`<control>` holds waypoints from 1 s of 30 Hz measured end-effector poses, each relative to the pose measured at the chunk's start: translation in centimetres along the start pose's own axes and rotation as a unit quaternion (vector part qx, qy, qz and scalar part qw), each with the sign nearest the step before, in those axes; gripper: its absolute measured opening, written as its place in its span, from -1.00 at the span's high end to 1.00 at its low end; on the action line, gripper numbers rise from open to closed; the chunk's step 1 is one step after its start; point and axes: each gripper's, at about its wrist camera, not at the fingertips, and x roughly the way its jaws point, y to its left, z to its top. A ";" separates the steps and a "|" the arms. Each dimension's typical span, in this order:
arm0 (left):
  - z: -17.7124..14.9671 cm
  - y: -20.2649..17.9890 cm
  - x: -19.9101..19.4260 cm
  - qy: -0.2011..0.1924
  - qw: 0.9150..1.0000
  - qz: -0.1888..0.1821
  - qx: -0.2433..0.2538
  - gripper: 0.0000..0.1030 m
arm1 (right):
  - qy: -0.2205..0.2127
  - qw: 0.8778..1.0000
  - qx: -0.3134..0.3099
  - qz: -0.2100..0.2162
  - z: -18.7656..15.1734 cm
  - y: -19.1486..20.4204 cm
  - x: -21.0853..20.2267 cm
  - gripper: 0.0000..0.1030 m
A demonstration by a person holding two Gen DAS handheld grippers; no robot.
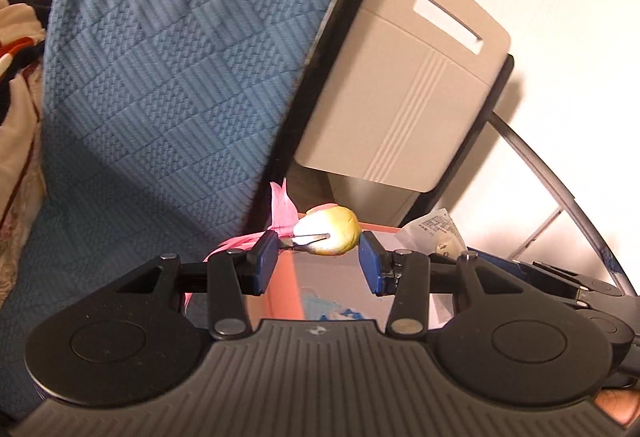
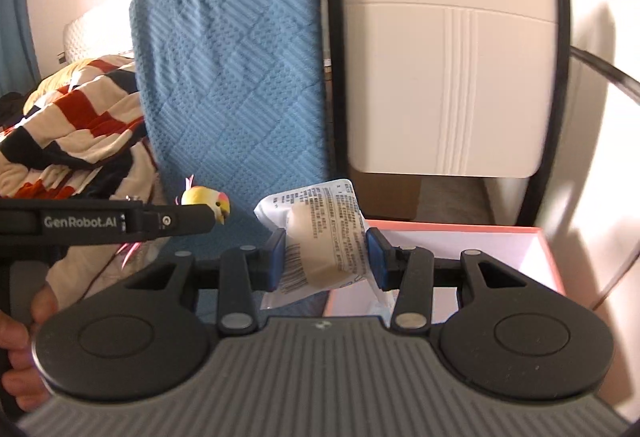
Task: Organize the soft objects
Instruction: 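Carry the feather toy and the packet over the pink box with both grippers, then open both grippers to drop the feather toy and packet into the box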
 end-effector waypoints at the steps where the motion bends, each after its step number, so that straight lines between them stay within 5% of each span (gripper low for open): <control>1: -0.1 -0.6 0.4 0.002 1.000 -0.003 0.002 0.02 | -0.001 1.000 0.001 -0.003 0.0 -0.6 -0.2 0.11; 14: -5.0 -5.3 6.7 0.063 0.997 -0.031 0.021 0.03 | 0.049 0.997 0.041 -0.047 -4.3 -8.0 0.0 0.09; 30: -8.4 -6.8 11.0 0.124 0.991 -0.012 0.053 0.01 | 0.144 0.983 0.087 -0.069 -10.0 -12.4 3.1 0.04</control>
